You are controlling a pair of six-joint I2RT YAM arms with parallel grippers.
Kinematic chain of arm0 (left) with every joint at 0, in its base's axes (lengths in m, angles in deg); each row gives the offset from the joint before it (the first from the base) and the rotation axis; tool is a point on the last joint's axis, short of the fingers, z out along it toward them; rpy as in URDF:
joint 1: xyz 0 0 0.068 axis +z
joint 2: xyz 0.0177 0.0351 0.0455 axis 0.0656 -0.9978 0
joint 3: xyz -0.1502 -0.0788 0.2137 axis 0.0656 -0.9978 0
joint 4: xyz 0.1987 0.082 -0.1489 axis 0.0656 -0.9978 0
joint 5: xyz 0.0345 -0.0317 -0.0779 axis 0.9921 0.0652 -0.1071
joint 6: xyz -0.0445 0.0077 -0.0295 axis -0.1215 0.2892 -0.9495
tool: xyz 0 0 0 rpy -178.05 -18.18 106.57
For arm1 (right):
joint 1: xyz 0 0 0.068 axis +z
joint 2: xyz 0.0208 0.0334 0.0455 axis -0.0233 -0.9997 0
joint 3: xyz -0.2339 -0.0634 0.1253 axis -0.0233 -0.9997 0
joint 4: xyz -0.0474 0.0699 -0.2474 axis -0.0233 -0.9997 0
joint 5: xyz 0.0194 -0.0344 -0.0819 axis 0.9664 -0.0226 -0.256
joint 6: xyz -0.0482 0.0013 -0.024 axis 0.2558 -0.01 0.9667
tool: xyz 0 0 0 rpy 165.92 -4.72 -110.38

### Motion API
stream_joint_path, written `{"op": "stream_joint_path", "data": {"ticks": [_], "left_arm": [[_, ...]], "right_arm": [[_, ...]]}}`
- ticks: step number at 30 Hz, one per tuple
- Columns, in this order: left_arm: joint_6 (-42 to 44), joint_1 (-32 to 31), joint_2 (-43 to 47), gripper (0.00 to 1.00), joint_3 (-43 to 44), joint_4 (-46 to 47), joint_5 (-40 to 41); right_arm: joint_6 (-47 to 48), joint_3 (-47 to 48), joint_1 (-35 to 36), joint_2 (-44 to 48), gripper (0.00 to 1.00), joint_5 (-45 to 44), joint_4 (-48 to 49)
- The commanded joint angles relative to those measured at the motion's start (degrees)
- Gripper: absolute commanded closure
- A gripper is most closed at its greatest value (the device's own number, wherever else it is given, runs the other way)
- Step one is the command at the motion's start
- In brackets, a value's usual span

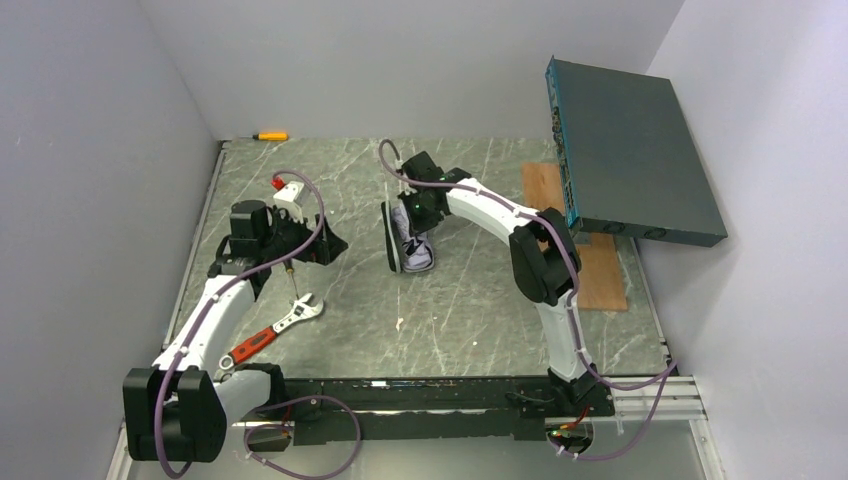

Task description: Open the umbrella

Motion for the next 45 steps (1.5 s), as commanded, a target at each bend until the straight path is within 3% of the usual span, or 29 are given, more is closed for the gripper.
{"op": "stream_joint_path", "data": {"ticks": [1, 7, 13, 17, 20, 23, 26, 29, 32, 39, 42, 45], "left_arm": [[2.9, 1.1, -0.2, 0.0, 5.6, 1.6, 3.1], [4.8, 2.0, -1.4, 0.0, 7.7, 1.2, 0.1], [4.5, 2.0, -1.1, 0.0, 6.3, 2.1, 0.0], [4.6, 2.0, -1.4, 0.0, 6.3, 2.5, 0.2], [4.6, 3.6, -1.8, 0.0, 6.8, 2.8, 0.3], [2.2, 4.1, -2.6, 0.0, 7.4, 3.0, 1.9], [-5.3, 8.4, -4.7, 0.0, 8.2, 4.0, -1.6], [-9.9, 12.2, -6.4, 0.0, 8.4, 5.3, -6.8], [-9.1, 13.3, -6.7, 0.0, 8.5, 4.8, -7.4], [-4.9, 15.6, -3.2, 0.0, 7.5, 1.6, -7.1], [-3.5, 16.4, -1.6, 0.0, 6.8, 0.3, -6.2], [-3.2, 17.3, -0.8, 0.0, 6.1, 0.2, -5.9]], "right_arm": [[0.6, 3.4, -3.9, 4.4, 1.0, 7.6, 5.6], [1.9, 2.1, -6.9, 10.2, 1.0, 19.0, 10.6], [10.3, -3.9, -9.0, 19.2, 1.0, 23.5, 12.0], [23.9, -11.0, -9.3, 27.3, 1.0, 35.2, 11.2], [37.4, -14.6, -6.1, 31.3, 1.0, 41.5, 3.8], [51.4, -19.2, -0.6, 34.0, 1.0, 41.1, -2.0], [58.6, -26.5, 3.5, 35.6, 1.0, 39.1, 0.3], [65.7, -29.4, 6.5, 33.7, 1.0, 38.0, 0.9], [70.2, -30.1, 8.8, 30.3, 1.0, 36.8, 0.3], [70.1, -29.5, 9.2, 21.4, 1.0, 28.5, 7.3], [71.4, -24.5, 5.8, 16.2, 1.0, 27.3, 9.2], [74.1, -13.0, 1.5, 6.6, 1.0, 25.1, 8.9]]}}
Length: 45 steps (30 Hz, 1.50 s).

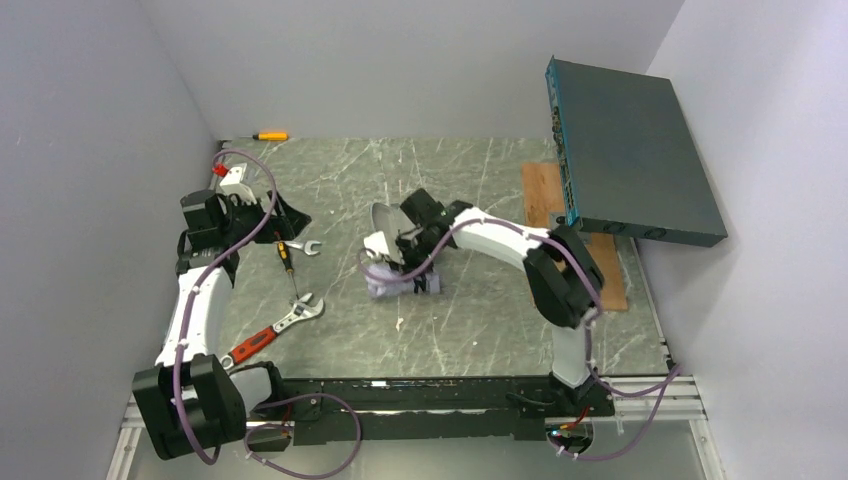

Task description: Open the umbrella

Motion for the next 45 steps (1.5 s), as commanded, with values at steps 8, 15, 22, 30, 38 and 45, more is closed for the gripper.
{"op": "stream_joint_path", "data": {"ticks": [8, 15, 22, 30, 38, 45], "left_arm": [[8.1, 1.4, 1.9, 0.0, 1.2, -2.6, 2.7], [17.2, 1.3, 3.2, 0.0, 2.6, -5.0, -4.9], [32.3, 0.7, 9.0, 0.0, 1.1, -12.8, -14.0], [64.4, -12.5, 23.1, 0.0, -2.3, -24.4, -12.6], [82.3, -27.4, 25.3, 0.01, -4.1, -22.8, 2.1], [85.2, -38.3, 20.2, 0.03, -4.2, -17.5, 14.4]], "right_arm": [[2.7, 39.2, -9.7, -22.8, 1.0, -5.9, 2.5], [-10.0, 25.7, -6.9, -9.0, 1.0, 3.5, 2.4], [-32.6, 20.9, -7.4, -2.9, 1.0, 11.3, 4.9], [-45.2, 26.5, -8.6, -6.1, 1.0, 27.7, -0.4], [-53.2, 25.8, -8.1, -5.7, 1.0, 33.0, 2.1], [-46.5, 27.2, -6.1, -4.7, 1.0, 33.3, -3.9]]}}
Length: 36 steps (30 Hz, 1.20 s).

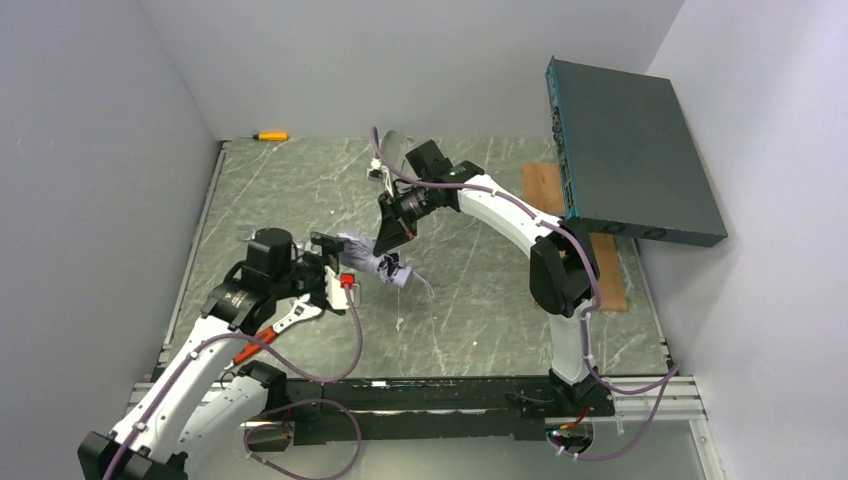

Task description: Open the umbrella

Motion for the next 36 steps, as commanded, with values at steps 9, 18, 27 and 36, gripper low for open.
{"op": "stream_joint_path", "data": {"ticks": [9, 18, 27, 36], "left_arm": [[9.7, -13.2, -4.5, 0.12, -6.9, 14.6, 22.3], [0.3, -13.3, -7.3, 0.66, -6.5, 18.6, 25.8], [-21.7, 2.7, -11.3, 1.0, 5.7, 0.8, -9.3], [-17.2, 9.9, -19.2, 1.0, 16.3, -12.8, -29.6]], "right_arm": [[12.3, 10.5, 1.7, -0.4, 1.0, 5.9, -14.8], [21.0, 21.6, 1.9, -6.0, 1.0, 5.9, -25.9], [-3.9, 9.5, -9.7, 8.2, 0.05, 3.0, 8.2], [27.6, -12.3, -9.8, 31.2, 0.2, -5.7, 6.0]]}}
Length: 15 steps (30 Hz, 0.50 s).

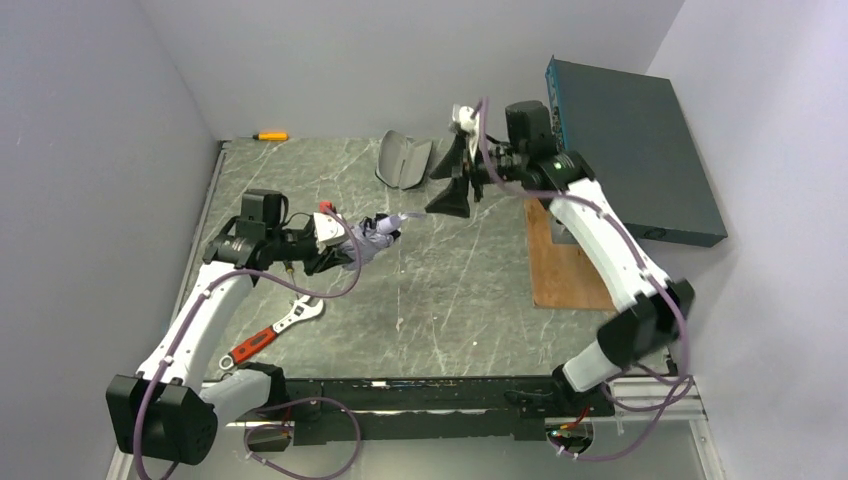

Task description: Open the umbrella

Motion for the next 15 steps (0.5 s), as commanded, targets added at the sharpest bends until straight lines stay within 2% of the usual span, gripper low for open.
{"op": "stream_joint_path", "data": {"ticks": [1, 4, 9, 15], "left_arm": [[3.6, 0.2, -0.9, 1.0, 4.2, -6.5, -15.2], [4.5, 0.1, -2.2, 1.0, 5.6, -7.2, -16.5], [4.1, -0.6, -4.7, 1.0, 8.2, -8.2, -17.7], [5.4, -2.9, -3.1, 1.0, 7.3, -7.0, -15.1]], "right_arm": [[19.2, -8.2, 5.8, 9.4, 0.24, -3.6, 2.8], [25.1, -12.0, 10.1, 12.8, 0.3, -6.7, 4.9], [26.2, -12.3, 13.7, 12.2, 0.41, -7.3, 6.0], [24.6, -12.8, 13.8, 10.6, 0.44, -8.3, 7.6]]}}
